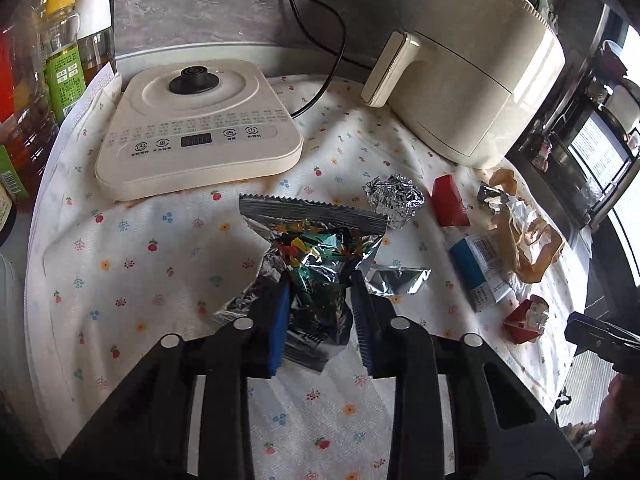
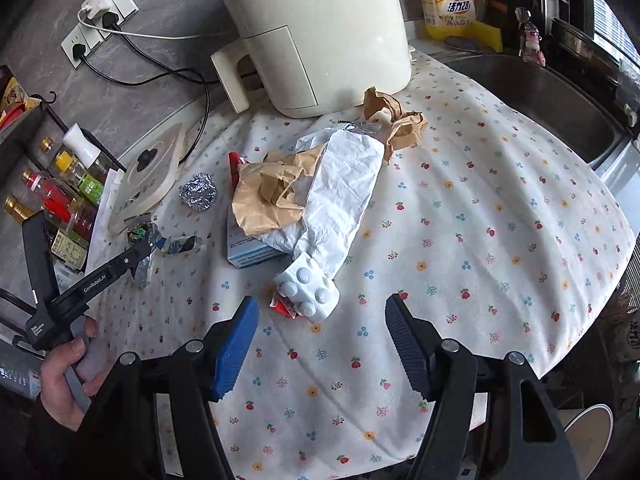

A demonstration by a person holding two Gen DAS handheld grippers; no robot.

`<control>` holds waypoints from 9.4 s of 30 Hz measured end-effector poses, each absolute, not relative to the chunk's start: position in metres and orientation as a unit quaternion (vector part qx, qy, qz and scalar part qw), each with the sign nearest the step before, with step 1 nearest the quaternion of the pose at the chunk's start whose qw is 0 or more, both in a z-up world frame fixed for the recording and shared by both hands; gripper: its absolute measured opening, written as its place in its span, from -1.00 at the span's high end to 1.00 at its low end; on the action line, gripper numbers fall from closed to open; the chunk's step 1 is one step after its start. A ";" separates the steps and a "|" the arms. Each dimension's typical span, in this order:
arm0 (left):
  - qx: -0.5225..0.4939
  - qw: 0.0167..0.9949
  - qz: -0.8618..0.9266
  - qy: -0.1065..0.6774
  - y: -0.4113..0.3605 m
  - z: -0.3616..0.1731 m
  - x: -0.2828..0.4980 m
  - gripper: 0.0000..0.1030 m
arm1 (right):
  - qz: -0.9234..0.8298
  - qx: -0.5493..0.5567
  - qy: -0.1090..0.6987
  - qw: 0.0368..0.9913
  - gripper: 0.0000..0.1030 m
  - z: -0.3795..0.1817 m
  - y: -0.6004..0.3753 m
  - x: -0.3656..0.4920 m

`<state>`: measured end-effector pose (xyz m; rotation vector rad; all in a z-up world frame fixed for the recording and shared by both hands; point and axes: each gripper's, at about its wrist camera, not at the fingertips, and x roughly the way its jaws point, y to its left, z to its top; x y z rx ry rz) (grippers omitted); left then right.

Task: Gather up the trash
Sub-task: 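Close the left tool on the snack wrapper while the right tool grasps the white blister pack, then carry the snack wrapper and blister pack with both tools over the bin, then open the right tool over the bin while the left tool releases the snack wrapper, then move both tools back up toward the remaining trash on the counter, then close the left tool on the brown paper bag while the right tool reaches the red packet, then close the right tool on the red paper packet while the left tool holds the bag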

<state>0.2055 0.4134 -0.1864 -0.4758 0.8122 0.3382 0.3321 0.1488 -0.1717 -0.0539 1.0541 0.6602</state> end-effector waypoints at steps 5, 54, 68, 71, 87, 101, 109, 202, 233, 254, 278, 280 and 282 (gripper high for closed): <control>-0.241 0.881 0.165 0.373 0.414 -0.178 0.193 0.66 | 0.309 -0.038 0.501 0.808 -0.22 -0.178 0.164 0.341; -0.259 0.881 0.238 0.316 0.306 -0.136 0.103 0.67 | 0.376 -0.101 0.508 0.768 0.40 -0.202 0.097 0.315; -0.260 0.878 0.262 0.306 0.280 -0.127 0.067 0.67 | 0.382 -0.089 0.491 0.778 0.51 -0.196 0.094 0.315; -0.260 0.877 0.265 0.303 0.274 -0.125 0.065 0.67 | 0.389 -0.085 0.480 0.782 0.51 -0.184 0.085 0.311; -0.227 0.902 0.208 0.302 0.170 -0.098 0.114 0.67 | 0.368 -0.039 0.451 0.812 0.51 -0.134 -0.063 0.306; -0.202 0.912 0.129 0.333 0.032 -0.108 0.148 0.67 | 0.290 -0.012 0.486 0.824 0.50 -0.172 -0.230 0.300; -0.189 0.910 0.084 0.359 -0.036 -0.124 0.165 0.67 | 0.251 0.006 0.502 0.828 0.49 -0.200 -0.307 0.287; -0.210 0.897 0.256 0.294 0.097 -0.068 0.135 -0.88 | 0.323 -0.041 0.358 0.875 -0.85 -0.107 -0.133 0.286; -0.185 0.904 0.101 0.373 0.254 -0.155 0.238 -0.72 | 0.258 0.009 0.409 0.875 -0.84 -0.144 -0.019 0.326; -0.170 0.908 0.040 0.381 0.265 -0.157 0.304 0.66 | 0.232 0.011 0.419 0.878 -0.80 -0.146 0.000 0.333; -0.242 0.898 0.195 0.313 0.338 -0.139 0.134 0.66 | 0.384 -0.163 0.436 0.797 0.37 -0.199 0.165 0.319; -0.251 0.895 0.208 0.306 0.337 -0.138 0.121 0.66 | 0.383 -0.175 0.430 0.799 0.48 -0.197 0.167 0.318; -0.254 0.894 0.217 0.298 0.331 -0.133 0.111 0.66 | 0.394 -0.181 0.419 0.798 0.51 -0.190 0.167 0.314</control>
